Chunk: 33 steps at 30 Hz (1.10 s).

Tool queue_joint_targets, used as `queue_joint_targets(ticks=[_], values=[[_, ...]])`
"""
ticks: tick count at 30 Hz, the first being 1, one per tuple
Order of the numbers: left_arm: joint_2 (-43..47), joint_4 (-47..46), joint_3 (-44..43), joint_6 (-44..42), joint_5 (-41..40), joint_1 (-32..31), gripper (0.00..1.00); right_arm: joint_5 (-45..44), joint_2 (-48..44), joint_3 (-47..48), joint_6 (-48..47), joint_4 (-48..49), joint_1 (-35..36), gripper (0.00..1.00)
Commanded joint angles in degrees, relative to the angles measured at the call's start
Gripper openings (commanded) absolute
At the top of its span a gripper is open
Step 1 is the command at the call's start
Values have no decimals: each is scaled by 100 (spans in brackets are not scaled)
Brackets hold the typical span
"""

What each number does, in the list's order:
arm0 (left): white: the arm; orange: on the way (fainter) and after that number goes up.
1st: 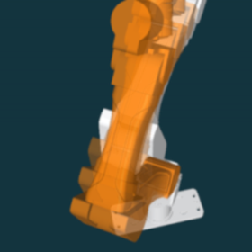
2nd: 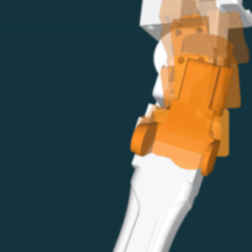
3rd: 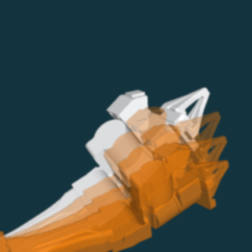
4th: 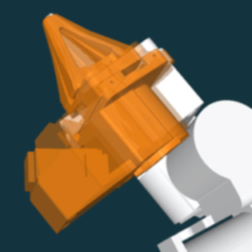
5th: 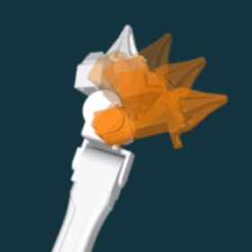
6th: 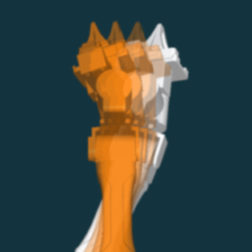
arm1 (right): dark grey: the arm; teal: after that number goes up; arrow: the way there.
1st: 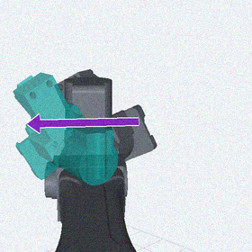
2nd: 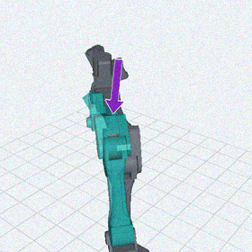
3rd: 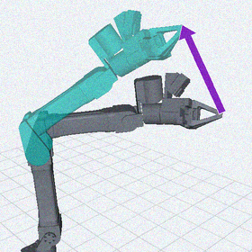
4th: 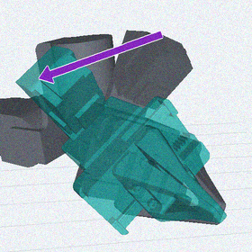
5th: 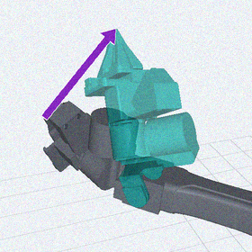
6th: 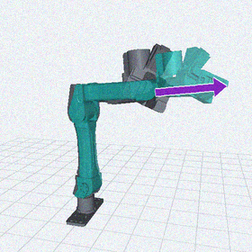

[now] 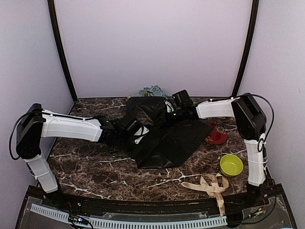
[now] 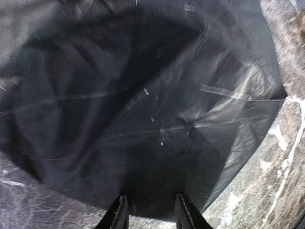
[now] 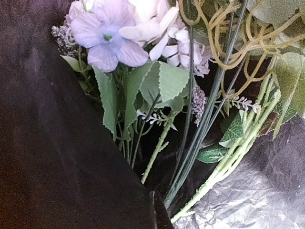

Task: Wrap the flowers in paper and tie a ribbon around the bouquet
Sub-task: Press the fold line on the 2/3-folded wrapping paper.

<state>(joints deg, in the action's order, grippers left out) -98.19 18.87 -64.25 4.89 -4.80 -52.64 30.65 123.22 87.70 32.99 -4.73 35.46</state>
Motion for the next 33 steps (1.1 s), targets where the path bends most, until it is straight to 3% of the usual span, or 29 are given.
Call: queue_joint_targets(ticks=[1,9,17,23,30,33], values=[[-326,116,-137,108,198,-18,36,48,-329,-149,-100,84,0,2],[-525,265,-392,-284,420,-18,39,152,-374,-240,6,250,-4,7],[-543,206,-380,-468,544,-11,40,259,-589,-642,188,462,3,37],[-542,135,-342,-541,701,42,42,724,-891,-1272,616,1073,100,49],[-539,114,-327,-533,724,51,43,938,-961,-1610,766,1149,407,50],[-515,75,-284,-532,726,52,43,939,-1024,-1710,780,1119,482,44]])
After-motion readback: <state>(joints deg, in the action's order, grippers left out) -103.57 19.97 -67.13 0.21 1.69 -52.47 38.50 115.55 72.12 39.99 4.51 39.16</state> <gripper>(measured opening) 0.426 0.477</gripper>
